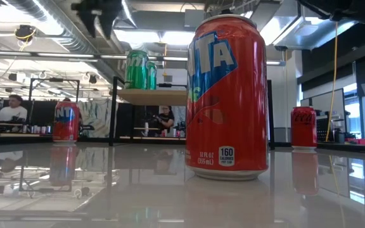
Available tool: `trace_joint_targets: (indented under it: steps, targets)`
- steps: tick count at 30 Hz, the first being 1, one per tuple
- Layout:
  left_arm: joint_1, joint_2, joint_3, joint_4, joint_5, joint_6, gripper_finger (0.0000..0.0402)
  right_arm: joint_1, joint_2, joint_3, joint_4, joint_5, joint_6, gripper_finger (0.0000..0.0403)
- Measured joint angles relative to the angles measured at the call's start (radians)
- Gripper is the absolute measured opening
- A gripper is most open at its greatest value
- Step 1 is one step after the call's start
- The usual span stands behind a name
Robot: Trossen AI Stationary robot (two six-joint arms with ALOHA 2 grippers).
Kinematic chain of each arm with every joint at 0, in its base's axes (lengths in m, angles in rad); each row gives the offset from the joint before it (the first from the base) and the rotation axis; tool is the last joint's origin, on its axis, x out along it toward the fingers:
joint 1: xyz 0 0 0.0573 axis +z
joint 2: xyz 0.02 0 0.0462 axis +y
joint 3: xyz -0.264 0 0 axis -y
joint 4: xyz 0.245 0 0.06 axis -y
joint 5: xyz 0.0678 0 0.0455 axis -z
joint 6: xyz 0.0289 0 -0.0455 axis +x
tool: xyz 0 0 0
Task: Place canned beverage on shelf
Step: Put the top orange soda can on the shelf
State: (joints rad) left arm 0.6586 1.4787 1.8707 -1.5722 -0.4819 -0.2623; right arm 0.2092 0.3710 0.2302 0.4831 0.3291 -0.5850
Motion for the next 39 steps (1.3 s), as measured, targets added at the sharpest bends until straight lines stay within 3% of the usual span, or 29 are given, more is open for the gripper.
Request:
trace_joint_targets:
  steps: [17,29,39]
  targets:
    - [0.105,-0.013,-0.452,0.046,0.028,-0.080,0.0337,0.000,0.000,0.000,0.013,0.000,0.000,0.0105]
    - [0.269,-0.012,-0.557,0.255,0.040,-0.122,0.0337,0.000,0.000,0.000,0.015,0.000,0.000,0.0105]
    - [0.313,0.024,-0.607,0.335,0.077,-0.123,0.0337,0.000,0.000,0.000,0.016,0.000,0.000,0.0105]
